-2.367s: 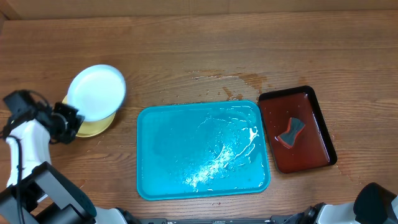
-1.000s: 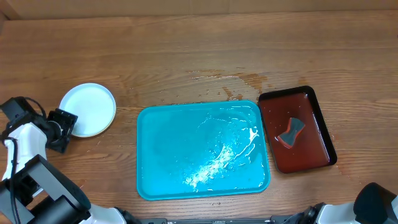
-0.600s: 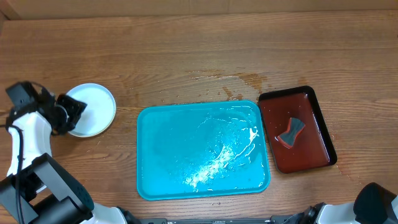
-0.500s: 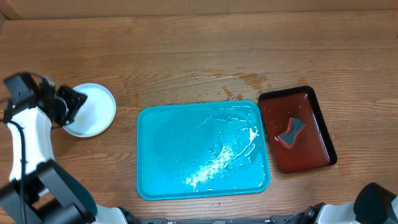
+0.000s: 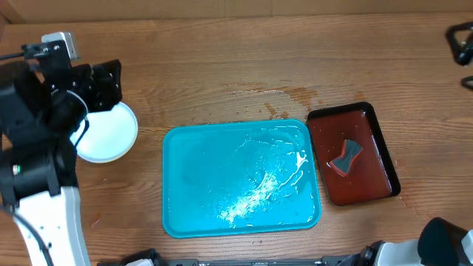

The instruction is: Clean dirty plates on tray and stack at the side

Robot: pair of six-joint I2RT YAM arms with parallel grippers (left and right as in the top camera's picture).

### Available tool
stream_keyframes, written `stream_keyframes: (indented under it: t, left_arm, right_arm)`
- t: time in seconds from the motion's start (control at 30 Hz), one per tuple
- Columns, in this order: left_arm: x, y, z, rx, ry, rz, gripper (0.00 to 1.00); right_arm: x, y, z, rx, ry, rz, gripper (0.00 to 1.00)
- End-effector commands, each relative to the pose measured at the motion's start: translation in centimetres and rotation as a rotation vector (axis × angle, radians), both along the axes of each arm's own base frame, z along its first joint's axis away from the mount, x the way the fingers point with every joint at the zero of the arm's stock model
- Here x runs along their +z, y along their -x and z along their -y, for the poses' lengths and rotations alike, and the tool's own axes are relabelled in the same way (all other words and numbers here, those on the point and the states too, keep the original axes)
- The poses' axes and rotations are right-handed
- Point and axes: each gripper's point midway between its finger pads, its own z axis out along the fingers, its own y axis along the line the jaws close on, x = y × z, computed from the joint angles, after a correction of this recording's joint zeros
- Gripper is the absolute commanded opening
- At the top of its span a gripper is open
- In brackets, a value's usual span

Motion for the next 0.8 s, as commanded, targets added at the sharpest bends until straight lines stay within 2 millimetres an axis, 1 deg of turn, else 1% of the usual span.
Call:
stream_keyframes:
  t: [0.0,0.1,0.2,0.33,0.47,0.53,0.63,0.7,0.77]
  left_arm:
    - [2.2,1.7,1.0,-0.036,-0.044,0.068,0.68]
    - [3.3,3.2,1.5,-0.039,-0.063,0.098,0.70]
    - [4.0,4.3,1.8,-0.049,-0.094,0.120,0.71]
    - [5.3,6.1,2.3,-0.064,-0.149,0.169,0.71]
    - [6.8,8.4,3.0,-0.077,-0.217,0.230,0.71]
    - [7.5,9.8,3.4,-0.081,-0.245,0.261,0.71]
    - [8.6,12.0,4.0,-0.089,-0.309,0.313,0.70]
    - [9.3,13.5,4.4,-0.089,-0.346,0.346,0.69]
    - [9.9,15.0,4.1,-0.043,-0.376,0.364,0.69]
  right_arm:
    - [4.1,1.5,-4.5,0.222,0.168,0.198,1.00]
    - [6.1,2.7,-6.3,0.265,0.259,0.282,1.00]
    - [7.6,4.9,-8.2,0.340,0.358,0.361,1.00]
    - [9.6,8.5,-10.0,0.394,0.452,0.461,1.00]
    - [11.1,12.9,-11.5,0.418,0.521,0.546,1.00]
    - [11.2,15.2,-12.6,0.462,0.544,0.581,1.00]
    - [10.9,18.6,-14.4,0.548,0.553,0.623,1.00]
    - [10.5,20.3,-15.3,0.594,0.545,0.632,1.00]
    - [10.1,21.9,-16.0,0.630,0.529,0.636,1.00]
